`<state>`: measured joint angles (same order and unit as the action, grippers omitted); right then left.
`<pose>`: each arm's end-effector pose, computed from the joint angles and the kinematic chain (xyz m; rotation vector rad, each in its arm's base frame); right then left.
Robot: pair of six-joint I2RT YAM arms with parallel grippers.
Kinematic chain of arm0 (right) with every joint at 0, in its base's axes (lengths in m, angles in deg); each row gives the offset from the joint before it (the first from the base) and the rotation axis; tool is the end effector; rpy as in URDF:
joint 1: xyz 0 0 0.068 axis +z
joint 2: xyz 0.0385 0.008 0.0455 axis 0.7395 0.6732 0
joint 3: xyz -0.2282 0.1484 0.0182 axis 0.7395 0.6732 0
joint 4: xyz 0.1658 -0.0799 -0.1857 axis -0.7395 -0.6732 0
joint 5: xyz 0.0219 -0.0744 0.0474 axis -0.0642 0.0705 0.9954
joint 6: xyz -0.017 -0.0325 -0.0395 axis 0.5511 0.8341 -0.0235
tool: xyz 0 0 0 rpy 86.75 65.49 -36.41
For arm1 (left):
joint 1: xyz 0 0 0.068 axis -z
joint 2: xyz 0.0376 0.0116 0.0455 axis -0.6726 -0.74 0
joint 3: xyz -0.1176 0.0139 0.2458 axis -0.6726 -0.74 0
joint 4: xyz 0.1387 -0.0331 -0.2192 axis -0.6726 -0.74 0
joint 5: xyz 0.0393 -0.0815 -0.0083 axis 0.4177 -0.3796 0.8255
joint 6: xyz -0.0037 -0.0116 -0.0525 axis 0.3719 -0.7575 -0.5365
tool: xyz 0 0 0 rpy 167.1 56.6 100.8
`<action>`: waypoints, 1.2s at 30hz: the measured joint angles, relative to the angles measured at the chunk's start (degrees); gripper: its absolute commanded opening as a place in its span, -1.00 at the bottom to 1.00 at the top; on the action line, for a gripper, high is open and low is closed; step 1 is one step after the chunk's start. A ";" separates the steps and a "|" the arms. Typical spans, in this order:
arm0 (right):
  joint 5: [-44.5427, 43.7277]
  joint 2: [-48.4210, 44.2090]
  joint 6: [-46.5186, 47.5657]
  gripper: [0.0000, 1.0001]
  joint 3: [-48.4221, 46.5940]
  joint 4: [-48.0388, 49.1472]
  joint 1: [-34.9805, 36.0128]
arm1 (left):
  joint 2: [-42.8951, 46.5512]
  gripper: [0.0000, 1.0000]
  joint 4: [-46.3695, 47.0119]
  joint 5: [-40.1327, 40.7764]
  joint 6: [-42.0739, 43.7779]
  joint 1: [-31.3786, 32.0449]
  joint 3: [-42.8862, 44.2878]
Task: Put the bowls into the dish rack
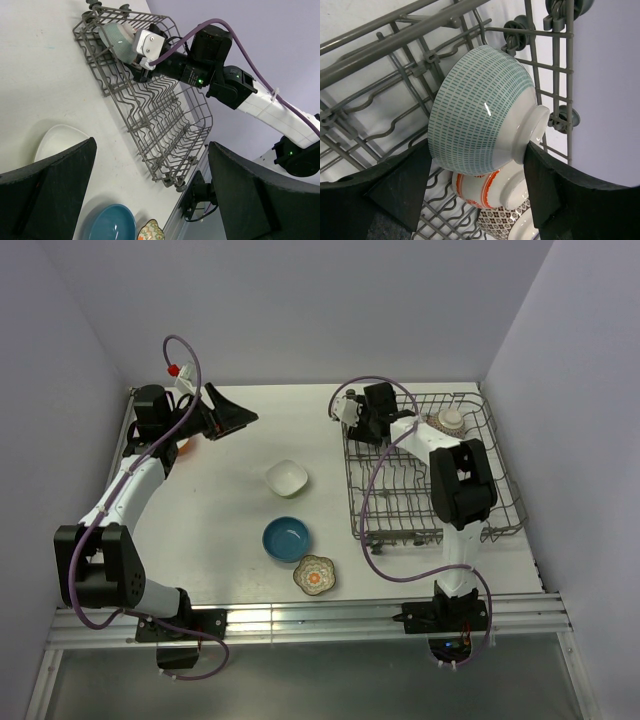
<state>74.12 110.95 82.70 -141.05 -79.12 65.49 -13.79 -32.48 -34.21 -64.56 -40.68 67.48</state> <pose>0.4301 0.1370 0.2025 -1.5341 1.8073 -0.4254 0.3279 -0.0373 0.3243 -0.0008 1.9274 -1.3667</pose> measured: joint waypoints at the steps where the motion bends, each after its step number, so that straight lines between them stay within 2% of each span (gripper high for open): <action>1: -0.35 0.11 0.07 -0.81 0.00 0.22 0.02 | 0.00 0.99 0.00 -0.04 0.00 0.00 -0.02; 3: -0.76 0.46 0.15 -0.67 0.04 0.74 0.04 | 0.00 0.99 0.00 -0.13 0.00 -0.02 -0.11; 7: -1.07 0.90 0.59 -0.16 1.16 2.32 0.33 | 0.00 0.99 -0.02 -0.31 0.02 -0.02 -0.42; 9: -1.18 0.90 0.63 0.02 1.53 2.91 0.35 | 0.00 0.99 -0.02 -0.31 0.02 -0.02 -0.46; 12: -1.29 0.90 0.46 0.39 1.77 3.58 0.44 | -0.07 0.99 -0.02 -0.31 0.07 -0.02 -0.50; 13: -1.36 0.90 0.46 0.71 1.79 3.67 0.44 | -0.07 0.99 -0.04 -0.31 0.11 -0.02 -0.52; 16: -1.95 0.90 0.04 0.99 1.77 4.37 0.44 | -0.11 0.99 -0.11 -0.31 0.28 -0.11 -0.50; 36: -1.75 -0.35 -1.33 1.00 1.92 3.72 0.37 | -0.31 0.99 -3.48 -0.31 3.54 -1.14 -0.50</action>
<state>72.37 110.60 81.37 -139.13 -75.40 65.86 -14.09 -35.96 -34.51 -61.02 -41.82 66.98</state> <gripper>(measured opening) 0.996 0.994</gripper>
